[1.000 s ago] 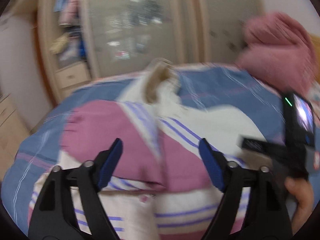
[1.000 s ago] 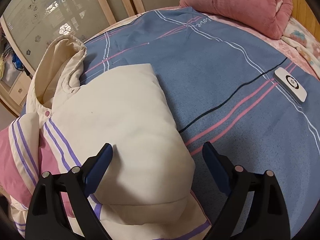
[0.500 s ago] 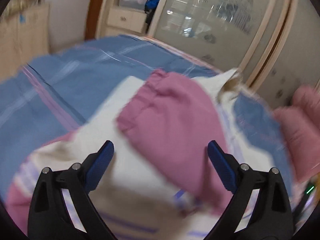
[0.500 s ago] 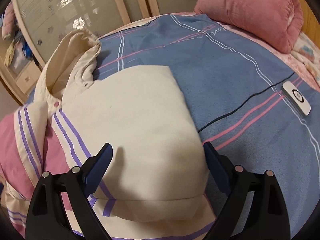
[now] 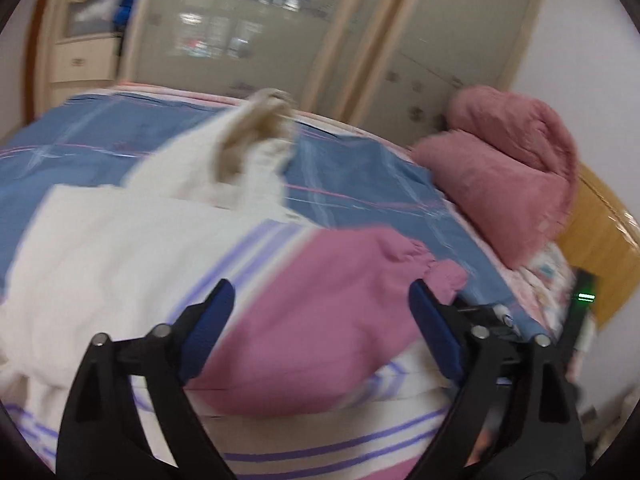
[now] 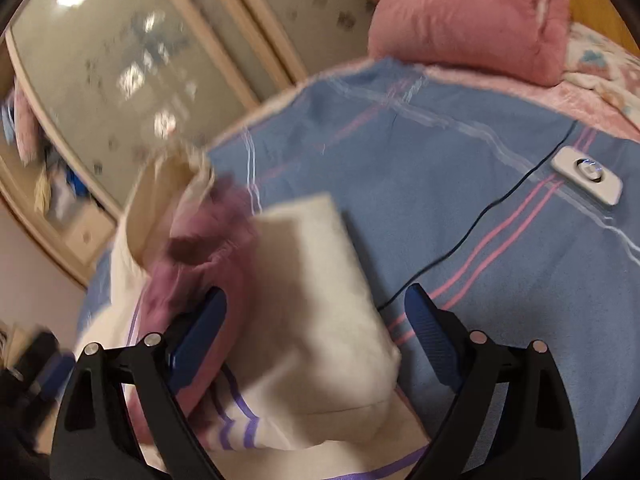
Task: Fold large clothes
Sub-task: 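Fold the other pink sleeve over the jacket body with the right tool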
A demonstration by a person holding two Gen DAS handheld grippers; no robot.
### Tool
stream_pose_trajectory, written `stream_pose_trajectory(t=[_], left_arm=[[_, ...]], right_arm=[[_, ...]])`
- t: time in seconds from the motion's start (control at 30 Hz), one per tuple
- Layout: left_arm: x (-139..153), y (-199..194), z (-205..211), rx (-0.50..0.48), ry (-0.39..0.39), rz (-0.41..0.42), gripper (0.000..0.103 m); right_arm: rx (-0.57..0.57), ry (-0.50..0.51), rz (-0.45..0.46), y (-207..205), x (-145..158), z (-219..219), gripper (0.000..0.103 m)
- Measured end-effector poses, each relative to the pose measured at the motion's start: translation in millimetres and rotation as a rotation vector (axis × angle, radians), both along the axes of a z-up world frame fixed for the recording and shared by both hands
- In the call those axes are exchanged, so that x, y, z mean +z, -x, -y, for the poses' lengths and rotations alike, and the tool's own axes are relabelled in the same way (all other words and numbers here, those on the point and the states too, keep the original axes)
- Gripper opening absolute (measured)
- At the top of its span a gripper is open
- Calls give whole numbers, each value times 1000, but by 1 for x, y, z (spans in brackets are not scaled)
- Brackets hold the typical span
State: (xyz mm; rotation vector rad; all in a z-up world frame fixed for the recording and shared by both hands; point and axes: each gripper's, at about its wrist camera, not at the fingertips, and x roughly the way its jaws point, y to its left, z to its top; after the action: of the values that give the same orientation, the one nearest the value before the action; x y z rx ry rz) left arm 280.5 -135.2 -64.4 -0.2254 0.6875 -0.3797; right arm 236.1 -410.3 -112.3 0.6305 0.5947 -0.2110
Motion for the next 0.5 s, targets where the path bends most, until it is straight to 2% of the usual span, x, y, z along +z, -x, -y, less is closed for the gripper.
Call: stream_pose_trajectory(t=[0.1,0.17,0.27,0.33,0.4,0.43,0.47,0.5], left_arm=[[-13,-6,-37,199,-105,-30,94],[-22,-10,-53,263,-144,-67,94],[-43,-13,-80,324,-149,-158,94],[-61,-17,-96,364,-166,-222,94],[-72,-22,-107,370,-154,-261,94],[-77,-25,-112,379,-144,-271,94],[-81,-28,-116,394,-150,-275,95],[-84,-30,-119,404,-160,-277,96]], right_arm=[[48,-58,56,1,2,-1,92],[108,-82,63,-4,1,-7,92],[268,-115,73,-13,2,-27,92],[316,-35,61,-16,6,-46,91],[365,94,40,-20,9,-72,89],[366,135,34,-20,9,-80,68],[364,184,16,-20,7,-88,28],[384,193,1,-22,5,-93,17]])
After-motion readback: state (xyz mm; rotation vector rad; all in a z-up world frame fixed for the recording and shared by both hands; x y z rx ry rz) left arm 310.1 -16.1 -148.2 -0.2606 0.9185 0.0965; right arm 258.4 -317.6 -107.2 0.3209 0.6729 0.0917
